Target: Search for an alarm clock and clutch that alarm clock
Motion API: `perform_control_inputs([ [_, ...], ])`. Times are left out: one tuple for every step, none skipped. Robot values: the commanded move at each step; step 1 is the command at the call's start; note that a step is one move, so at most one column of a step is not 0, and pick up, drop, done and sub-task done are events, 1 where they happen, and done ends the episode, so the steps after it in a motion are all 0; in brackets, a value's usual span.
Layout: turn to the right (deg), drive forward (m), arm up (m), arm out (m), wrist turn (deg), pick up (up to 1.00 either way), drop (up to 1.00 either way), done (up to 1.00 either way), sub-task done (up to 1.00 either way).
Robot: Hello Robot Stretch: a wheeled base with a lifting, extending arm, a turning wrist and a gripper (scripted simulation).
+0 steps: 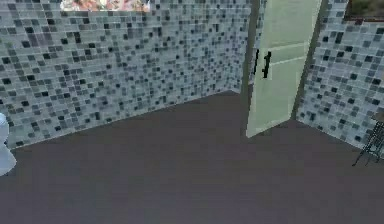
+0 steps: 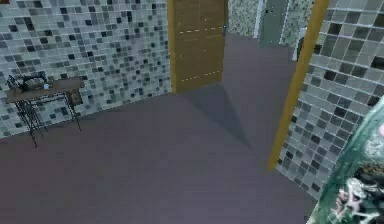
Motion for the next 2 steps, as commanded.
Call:
perform_control_inputs([
  [0.0, 1.0, 0.0, 0.0, 0.0, 0.0, 0.0, 0.0, 0.0],
  [0.0, 0.85, 0.0, 0.0, 0.0, 0.0, 0.0, 0.0, 0.0],
])
